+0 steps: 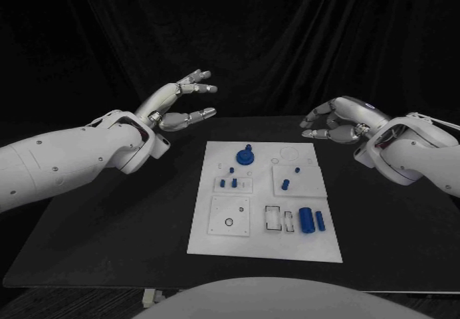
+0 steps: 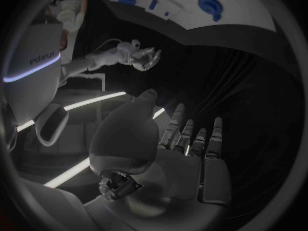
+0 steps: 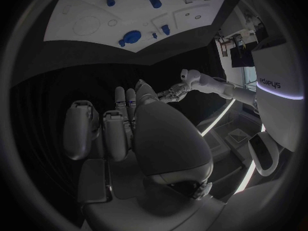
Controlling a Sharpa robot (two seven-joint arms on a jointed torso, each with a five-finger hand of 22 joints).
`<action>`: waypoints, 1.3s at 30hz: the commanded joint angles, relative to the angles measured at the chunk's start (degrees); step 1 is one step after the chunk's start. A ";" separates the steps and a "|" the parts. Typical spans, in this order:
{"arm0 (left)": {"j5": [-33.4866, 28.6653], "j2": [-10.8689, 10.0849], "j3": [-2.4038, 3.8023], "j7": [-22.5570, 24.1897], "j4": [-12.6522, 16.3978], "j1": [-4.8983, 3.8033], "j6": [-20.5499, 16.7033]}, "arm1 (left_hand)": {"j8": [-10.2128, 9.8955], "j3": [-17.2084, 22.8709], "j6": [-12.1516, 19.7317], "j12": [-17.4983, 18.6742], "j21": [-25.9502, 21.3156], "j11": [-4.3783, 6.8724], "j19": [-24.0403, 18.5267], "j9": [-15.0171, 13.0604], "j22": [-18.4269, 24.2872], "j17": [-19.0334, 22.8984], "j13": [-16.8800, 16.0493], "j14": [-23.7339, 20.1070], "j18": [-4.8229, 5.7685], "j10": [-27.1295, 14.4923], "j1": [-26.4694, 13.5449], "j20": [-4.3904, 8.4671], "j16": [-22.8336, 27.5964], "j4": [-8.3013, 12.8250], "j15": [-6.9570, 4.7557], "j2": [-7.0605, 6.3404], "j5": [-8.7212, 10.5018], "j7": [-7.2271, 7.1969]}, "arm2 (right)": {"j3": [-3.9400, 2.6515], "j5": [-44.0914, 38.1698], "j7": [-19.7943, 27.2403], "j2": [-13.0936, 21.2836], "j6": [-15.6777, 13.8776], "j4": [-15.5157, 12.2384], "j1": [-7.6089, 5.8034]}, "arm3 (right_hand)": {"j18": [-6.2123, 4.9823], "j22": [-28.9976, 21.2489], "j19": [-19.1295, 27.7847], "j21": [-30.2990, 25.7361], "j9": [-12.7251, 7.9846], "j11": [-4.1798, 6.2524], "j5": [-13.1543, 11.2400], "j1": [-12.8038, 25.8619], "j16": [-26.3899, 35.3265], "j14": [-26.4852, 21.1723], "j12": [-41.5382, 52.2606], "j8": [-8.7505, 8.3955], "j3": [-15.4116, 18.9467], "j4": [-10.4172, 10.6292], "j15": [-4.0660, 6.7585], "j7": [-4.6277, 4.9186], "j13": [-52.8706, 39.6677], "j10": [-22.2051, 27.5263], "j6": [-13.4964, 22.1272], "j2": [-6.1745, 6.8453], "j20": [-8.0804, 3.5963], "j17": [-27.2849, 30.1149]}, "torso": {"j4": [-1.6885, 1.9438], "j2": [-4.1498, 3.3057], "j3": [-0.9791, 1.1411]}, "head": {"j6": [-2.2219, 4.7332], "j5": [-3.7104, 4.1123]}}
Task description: Assemble the parts on the task board
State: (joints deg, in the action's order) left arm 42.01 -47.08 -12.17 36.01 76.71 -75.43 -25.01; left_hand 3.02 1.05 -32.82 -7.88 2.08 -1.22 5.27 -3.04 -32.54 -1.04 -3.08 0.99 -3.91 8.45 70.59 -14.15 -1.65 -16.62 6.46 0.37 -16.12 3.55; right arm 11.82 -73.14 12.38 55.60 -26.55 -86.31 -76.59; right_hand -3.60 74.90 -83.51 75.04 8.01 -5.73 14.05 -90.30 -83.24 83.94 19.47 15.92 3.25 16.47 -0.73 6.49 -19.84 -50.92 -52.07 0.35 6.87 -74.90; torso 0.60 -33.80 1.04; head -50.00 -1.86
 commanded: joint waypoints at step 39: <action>-40.37 -1.84 0.00 11.23 4.17 4.83 28.04 | -3.00 -15.12 32.73 7.75 -1.29 2.85 -4.73 3.02 25.72 1.04 3.05 -0.99 -6.29 -8.47 -3.47 -1.93 1.65 -0.17 0.37 7.29 7.11 -14.11 | 0.00 -14.54 -6.65 -3.17 7.82 6.03 7.28 | 0.08 10.43 -0.69 0.64 -1.24 0.27 -6.39 7.73 -0.89 3.03 -2.04 -6.20 -10.17 -0.01 0.59 1.17 8.70 -0.45 -0.10 7.49 -0.72 -4.94 | 0.11 -0.08 -0.21 | 1.18 3.66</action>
State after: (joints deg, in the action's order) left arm 2.48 -48.96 -12.23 38.68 80.69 -70.67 2.53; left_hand 0.22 -14.13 -0.12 -0.38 1.06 1.83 0.47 -0.14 -6.84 -0.08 -0.13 -0.08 -9.32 -0.01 67.74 -15.77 -0.21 -16.75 6.44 7.64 -9.26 -10.35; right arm 11.84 -86.82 6.98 52.57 -19.92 -80.41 -69.54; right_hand -3.59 74.93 -83.94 75.65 6.79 -5.46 7.72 -82.68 -83.92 84.15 17.14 9.98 -6.56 16.41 -0.52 7.26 -11.21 -51.12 -52.32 7.75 6.44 -74.90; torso 0.77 -33.88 0.83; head -48.94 1.91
